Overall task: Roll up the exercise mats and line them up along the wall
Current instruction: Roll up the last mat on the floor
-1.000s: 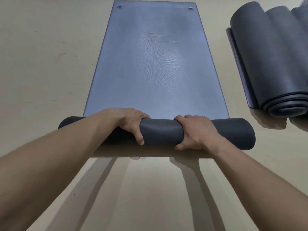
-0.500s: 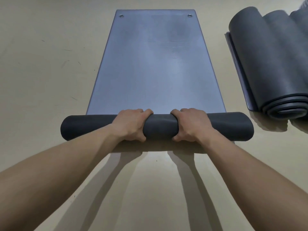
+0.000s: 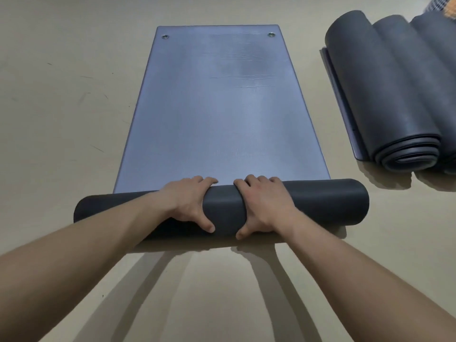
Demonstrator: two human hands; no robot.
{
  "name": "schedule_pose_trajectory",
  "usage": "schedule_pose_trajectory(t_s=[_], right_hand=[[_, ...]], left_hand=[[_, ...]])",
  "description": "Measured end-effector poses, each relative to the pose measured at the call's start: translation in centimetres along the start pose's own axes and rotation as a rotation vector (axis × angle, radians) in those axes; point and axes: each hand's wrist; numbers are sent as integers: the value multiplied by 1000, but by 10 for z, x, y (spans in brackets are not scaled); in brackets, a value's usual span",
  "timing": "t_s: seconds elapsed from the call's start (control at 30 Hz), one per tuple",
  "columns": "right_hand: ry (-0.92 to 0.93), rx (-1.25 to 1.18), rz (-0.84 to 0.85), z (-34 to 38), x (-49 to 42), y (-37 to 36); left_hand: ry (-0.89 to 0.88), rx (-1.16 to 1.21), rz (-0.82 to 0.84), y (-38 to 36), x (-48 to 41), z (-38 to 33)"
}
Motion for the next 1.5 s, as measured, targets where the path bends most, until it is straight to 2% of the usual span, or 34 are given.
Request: schedule_pose_trajectory(t_s=[0.07,0.13,0.2,0.33,0.43,0.5,0.53,0.6,0.67,0.8,0.87,0.9,1.0,1.03,1.07,1.13,1.2,1.27,1.37,1.43,1.5], right_hand=[[13,-72,93,-12,-19,17],[39,-99,125,-17,-28,19],[56,-50,27,-18,-24,10],[-3,119,-126,-17,0,-19],[20,106,-109,-23,-13,-14],[45,37,-36,-31,-25,6],[42,-15,15,-35,-31,18],[25,-93,89,-37,-36,31],[1,-75,61,-26,-30,31],[-21,-56,1,0,-1,10],[-2,-119,67,-3,-7,22],[1,-146,112,-9,-15,31],[-9,-265,230,-21,-38,53],[-3,-256,218,-20,-39,51],[1,-210,154,-18,-37,46],[-24,-20,-94,-7,-22,23],[-66,145,-222,6,-4,-5],[-72,163,-222,6,-6,-10],[-18,74,-139,-8,-27,20],[-1,7,-49,-17,-41,43],[-6,-20,-22,-21,-49,46]], left_hand=[[3,-201,-284,-26,15,-2],[-4,-311,-405,-48,23,-3],[-27,-297,-365,-43,14,1],[-58,-138,-133,-1,-14,14],[-14,-236,-283,-20,-7,12],[1,-279,-427,-35,0,10],[-5,-261,-439,-29,-1,10],[-17,-180,-350,-4,-5,11],[-23,-138,-250,15,-6,11],[-27,-91,70,24,-2,8],[1,-40,109,30,0,7],[-1,-68,40,29,1,5],[-5,-235,-322,3,10,-4],[-16,-223,-368,-4,10,-7],[-21,-189,-355,-4,9,-8],[-7,-76,-237,13,0,-1],[-21,-32,-151,26,-5,1],[-21,-68,-253,14,0,1],[37,-311,-540,-25,17,3],[82,-378,-573,-28,16,11],[96,-337,-534,-13,10,16]])
Point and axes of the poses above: each hand's wrist, its own x-axis away from the middle knuckle, its own y-axis out of the back of the hand, z = x × y, and after that the axes turned 7 degrees about y, right-handed
